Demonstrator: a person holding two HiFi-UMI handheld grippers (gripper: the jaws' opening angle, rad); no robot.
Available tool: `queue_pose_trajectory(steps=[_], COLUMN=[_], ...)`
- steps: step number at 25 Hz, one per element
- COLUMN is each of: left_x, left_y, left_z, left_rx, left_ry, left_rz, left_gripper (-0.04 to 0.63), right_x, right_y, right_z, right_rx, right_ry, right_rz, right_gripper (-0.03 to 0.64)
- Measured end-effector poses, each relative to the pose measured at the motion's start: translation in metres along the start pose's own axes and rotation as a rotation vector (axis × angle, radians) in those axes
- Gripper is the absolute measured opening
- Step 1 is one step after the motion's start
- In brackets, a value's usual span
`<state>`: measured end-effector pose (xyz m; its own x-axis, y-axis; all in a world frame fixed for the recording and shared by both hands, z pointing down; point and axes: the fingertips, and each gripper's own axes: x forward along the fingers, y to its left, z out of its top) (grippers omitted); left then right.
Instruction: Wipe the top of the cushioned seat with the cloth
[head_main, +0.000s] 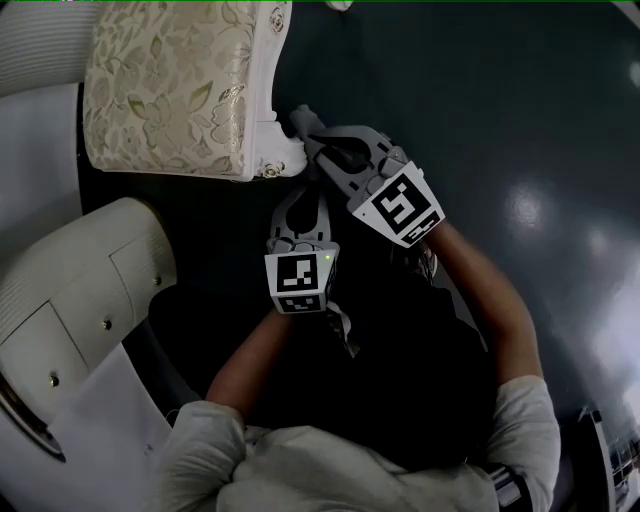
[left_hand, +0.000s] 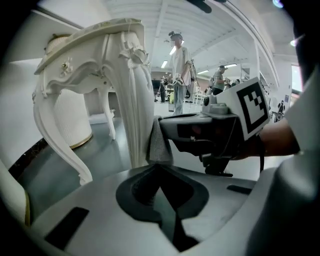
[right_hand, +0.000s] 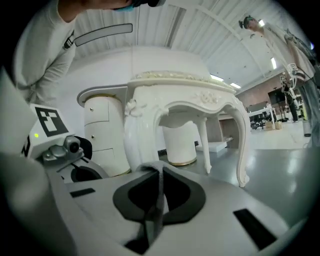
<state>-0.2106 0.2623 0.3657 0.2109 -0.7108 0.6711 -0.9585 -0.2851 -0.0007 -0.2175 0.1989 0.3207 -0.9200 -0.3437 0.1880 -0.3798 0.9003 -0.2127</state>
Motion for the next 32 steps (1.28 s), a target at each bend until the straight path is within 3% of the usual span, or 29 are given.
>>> queue_pose_trajectory(steps=[9, 16, 21, 27, 32], left_x=[-0.013, -0.026, -0.040, -0.048, -0.051], left_y=[-0.006, -0.024, -0.018, -0.013, -0.022], left_z=[0.030, 0.040, 0.060, 0.079, 0.087], left_rx=[-0.051, -0.018, -0.049, -0.086, -0.123], left_ry=[-0.034, -0.054, -0.100, -0.145, -0.156], left_rz=[-0.015, -0.069, -0.080, -0.091, -0.115], left_gripper=[0.014, 0.014, 0.014, 0.014, 0.014], right_x=[-0.019, -0.023, -0.018, -0.017, -0.014], right_y=[0.015, 0.015, 0.021, 0.014, -0.003], right_z=[0.061, 0.110, 0.139, 0.140, 0.146], right_rx=[-0.030, -0.075, -0.145, -0.029, -0.042], right_ry=[-0.045, -0.102, -0.151, -0.134, -0.076], right_rz=[0.018, -0.044, -0.087, -0.100, -0.175], right_gripper=[0.014, 0.014, 0.014, 0.014, 0.014])
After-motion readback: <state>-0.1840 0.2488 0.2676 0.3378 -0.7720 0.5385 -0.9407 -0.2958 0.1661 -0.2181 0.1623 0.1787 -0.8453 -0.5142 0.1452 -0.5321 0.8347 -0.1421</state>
